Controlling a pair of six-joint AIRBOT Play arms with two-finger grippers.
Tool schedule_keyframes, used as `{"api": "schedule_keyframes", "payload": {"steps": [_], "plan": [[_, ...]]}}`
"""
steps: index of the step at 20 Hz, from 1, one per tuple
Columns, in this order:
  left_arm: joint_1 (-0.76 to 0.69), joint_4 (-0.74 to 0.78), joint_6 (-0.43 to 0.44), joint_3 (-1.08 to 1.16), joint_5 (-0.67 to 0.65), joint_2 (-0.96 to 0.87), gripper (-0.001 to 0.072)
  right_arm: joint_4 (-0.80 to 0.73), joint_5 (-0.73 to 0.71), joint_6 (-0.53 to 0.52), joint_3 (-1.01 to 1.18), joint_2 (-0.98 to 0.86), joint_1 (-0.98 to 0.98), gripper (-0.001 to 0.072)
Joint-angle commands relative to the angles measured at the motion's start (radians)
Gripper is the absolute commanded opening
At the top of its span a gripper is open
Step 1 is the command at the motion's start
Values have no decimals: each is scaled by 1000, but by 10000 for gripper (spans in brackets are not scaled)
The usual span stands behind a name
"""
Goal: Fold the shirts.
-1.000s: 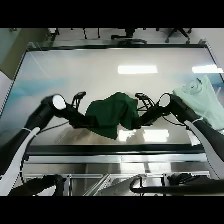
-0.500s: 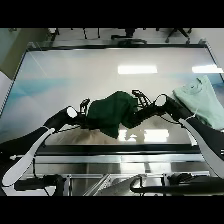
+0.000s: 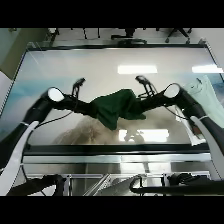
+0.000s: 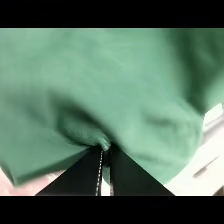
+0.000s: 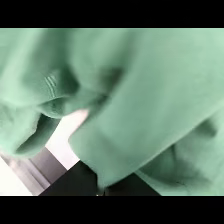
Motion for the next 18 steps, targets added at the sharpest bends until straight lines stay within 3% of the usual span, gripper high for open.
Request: {"api": "schedule_keyframes", "payload": {"steps": [1, 6, 10, 14, 18], "plan": [[66, 2, 1, 170, -140, 195, 13, 3, 97, -8, 203, 132, -47, 21], [194, 3, 1, 514, -137, 441, 13, -9, 97, -19, 563, 288, -56, 20], [353, 32, 9, 664, -135, 540, 13, -89, 90, -18, 658, 355, -56, 20], [513, -12, 30, 682, -206, 476, 13, -147, 149, 48, 654, 274, -55, 21], [404, -77, 100, 618, -233, 268, 13, -146, 281, 128, 599, 80, -53, 21]]}}
